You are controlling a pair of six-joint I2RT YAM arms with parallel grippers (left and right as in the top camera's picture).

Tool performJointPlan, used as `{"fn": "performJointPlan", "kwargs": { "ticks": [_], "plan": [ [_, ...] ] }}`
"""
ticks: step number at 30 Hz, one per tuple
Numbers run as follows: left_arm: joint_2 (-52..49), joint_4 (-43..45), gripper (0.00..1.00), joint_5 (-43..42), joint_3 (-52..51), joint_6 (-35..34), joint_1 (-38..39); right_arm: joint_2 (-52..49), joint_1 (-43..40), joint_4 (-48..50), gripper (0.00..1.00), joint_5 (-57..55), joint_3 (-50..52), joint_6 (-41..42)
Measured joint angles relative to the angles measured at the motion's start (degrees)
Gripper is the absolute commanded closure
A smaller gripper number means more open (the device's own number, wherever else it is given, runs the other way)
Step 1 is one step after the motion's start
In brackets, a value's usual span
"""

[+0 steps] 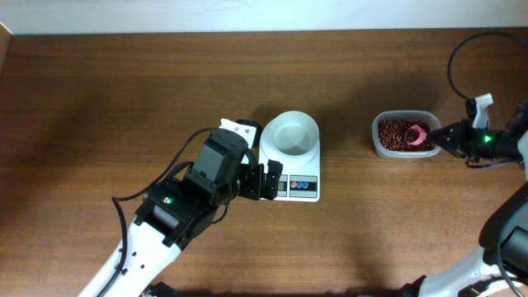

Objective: Scoop and weigh 50g on scale
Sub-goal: 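Dip the scoop into the red beans with the right gripper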

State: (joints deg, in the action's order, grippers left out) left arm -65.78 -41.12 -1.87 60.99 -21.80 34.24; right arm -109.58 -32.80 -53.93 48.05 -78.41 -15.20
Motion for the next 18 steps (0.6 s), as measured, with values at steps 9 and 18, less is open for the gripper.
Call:
{"fn": "performJointPlan", "kwargs": {
  "ticks": [9, 18],
  "plan": [
    [0.0, 0.0, 0.01, 0.0, 0.0, 0.0, 0.0, 0.0, 0.2, 7.0, 0.96, 0.9, 6.6, 0.0],
    [0.0, 0.0, 0.01, 0.0, 0.0, 0.0, 0.0, 0.0, 2.0, 7.5, 0.96, 2.5, 7.4, 1.8]
  ]
}}
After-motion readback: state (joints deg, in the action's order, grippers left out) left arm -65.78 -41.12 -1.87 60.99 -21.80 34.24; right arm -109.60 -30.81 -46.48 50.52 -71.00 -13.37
